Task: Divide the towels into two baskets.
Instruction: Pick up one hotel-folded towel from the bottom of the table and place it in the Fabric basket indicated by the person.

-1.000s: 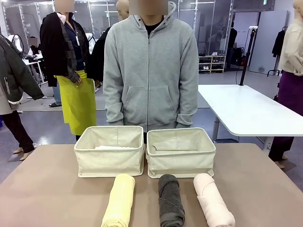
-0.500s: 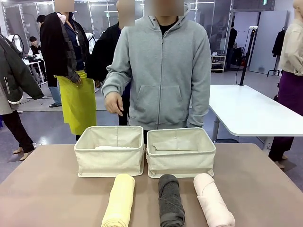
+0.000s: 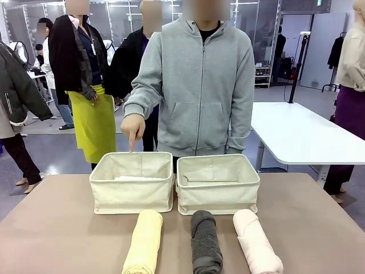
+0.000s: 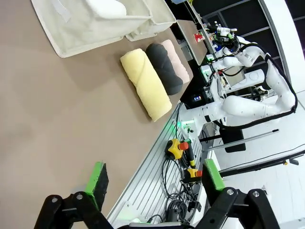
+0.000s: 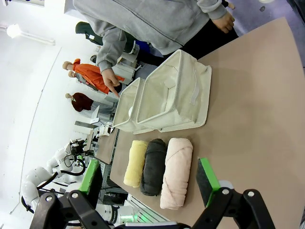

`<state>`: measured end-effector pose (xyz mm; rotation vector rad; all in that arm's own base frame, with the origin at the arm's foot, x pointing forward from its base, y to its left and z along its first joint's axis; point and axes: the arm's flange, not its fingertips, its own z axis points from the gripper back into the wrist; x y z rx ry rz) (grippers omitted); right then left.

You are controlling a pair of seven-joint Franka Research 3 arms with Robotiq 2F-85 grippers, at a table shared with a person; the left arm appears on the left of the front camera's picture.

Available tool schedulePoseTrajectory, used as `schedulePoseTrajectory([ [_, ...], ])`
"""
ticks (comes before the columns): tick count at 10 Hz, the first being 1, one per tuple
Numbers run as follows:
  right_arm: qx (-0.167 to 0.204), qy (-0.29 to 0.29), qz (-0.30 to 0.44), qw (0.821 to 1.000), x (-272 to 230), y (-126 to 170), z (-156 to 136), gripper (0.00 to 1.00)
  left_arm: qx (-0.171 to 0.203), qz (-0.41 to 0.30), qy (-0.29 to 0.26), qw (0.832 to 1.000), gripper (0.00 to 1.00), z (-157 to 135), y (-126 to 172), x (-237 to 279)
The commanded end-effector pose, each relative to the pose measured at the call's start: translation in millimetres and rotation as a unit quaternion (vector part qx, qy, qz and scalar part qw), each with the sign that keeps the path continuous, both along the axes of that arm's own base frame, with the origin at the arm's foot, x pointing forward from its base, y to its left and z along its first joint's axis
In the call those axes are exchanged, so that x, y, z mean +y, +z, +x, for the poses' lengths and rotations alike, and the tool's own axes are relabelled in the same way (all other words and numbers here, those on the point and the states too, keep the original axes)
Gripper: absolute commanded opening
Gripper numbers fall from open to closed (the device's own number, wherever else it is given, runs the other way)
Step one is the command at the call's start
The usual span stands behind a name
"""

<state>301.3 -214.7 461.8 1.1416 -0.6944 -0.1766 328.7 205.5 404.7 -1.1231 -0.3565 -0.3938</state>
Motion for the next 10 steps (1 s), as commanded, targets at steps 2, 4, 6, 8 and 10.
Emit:
schedulePoseTrajectory([
  [2,-0.008,-0.001,0.004,1.000,1.1,1.5,-1.4,1.00,-0.006,0.000,0.001,1.000,1.00,-2.2,3.4,0.5],
  [4,-0.008,-0.001,0.004,1.000,1.1,1.5,-1.4,1.00,-0.006,0.000,0.001,1.000,1.00,-2.2,3.4,0.5],
  [6,-0.008,-0.001,0.004,1.000,1.1,1.5,-1.4,1.00,-0.006,0.000,0.001,1.000,1.00,-2.2,3.4,0.5],
  [8,-0.008,-0.001,0.004,1.000,1.1,1.5,-1.4,1.00,-0.006,0.000,0.001,1.000,1.00,-2.2,3.4,0.5],
  [10,-0.008,-0.001,0.004,1.000,1.1,1.5,-1.4,1.00,-0.006,0.000,0.001,1.000,1.00,-2.2,3.4,0.5],
])
